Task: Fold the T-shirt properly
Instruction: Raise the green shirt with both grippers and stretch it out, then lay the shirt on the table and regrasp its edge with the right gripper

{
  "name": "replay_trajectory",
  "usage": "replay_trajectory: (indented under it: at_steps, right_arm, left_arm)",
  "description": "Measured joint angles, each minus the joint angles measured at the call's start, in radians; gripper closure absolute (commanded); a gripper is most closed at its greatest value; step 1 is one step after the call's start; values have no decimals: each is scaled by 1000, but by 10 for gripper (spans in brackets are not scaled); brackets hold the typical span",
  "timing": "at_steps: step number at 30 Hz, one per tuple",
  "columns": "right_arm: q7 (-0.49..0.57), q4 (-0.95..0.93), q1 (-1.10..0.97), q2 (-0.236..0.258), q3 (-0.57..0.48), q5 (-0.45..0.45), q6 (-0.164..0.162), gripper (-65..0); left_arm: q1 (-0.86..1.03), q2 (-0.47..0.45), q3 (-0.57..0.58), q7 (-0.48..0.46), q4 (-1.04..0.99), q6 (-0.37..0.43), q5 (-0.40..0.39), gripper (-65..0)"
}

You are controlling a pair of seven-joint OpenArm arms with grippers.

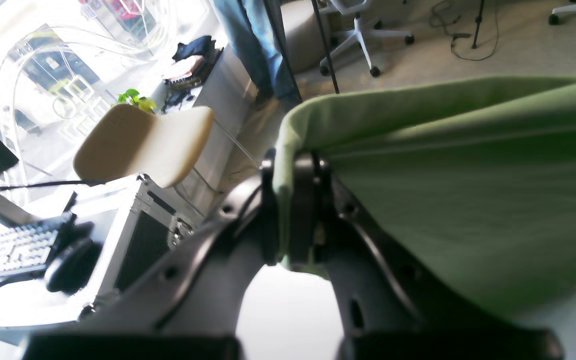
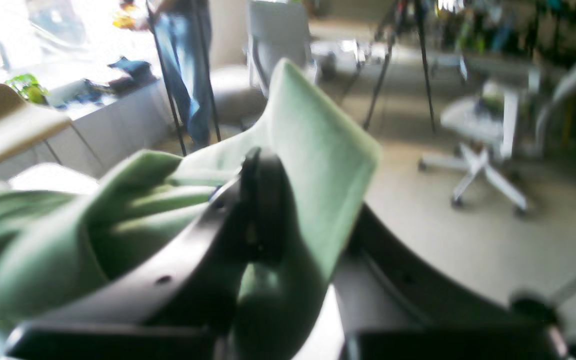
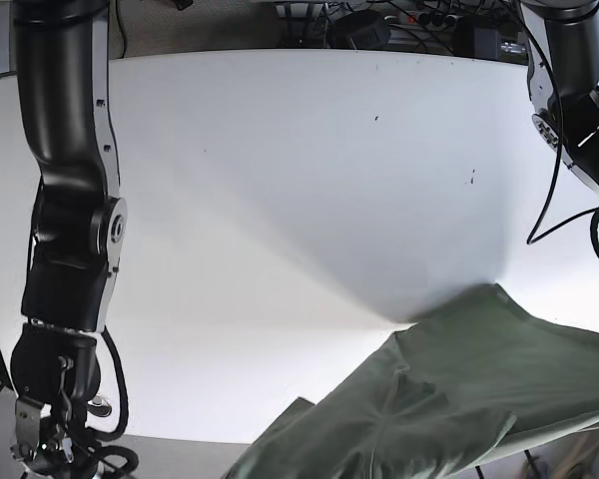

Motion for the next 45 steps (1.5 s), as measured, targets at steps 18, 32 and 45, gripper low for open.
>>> replay_trajectory:
  at_steps: [18, 32, 45]
  right_arm:
    - [-43, 444, -1032, 11, 251, 179, -5, -19]
    - [-146, 652, -1320, 10, 346, 308, -4, -393]
    - [-159, 879, -1288, 10, 325, 303, -8, -515]
  left_arm:
    - [705, 228, -291, -126, 31, -159, -1, -4]
    - [853, 270, -394, -141, 32, -195, 11, -4]
    - [849, 270, -392, -135, 32, -191, 17, -4]
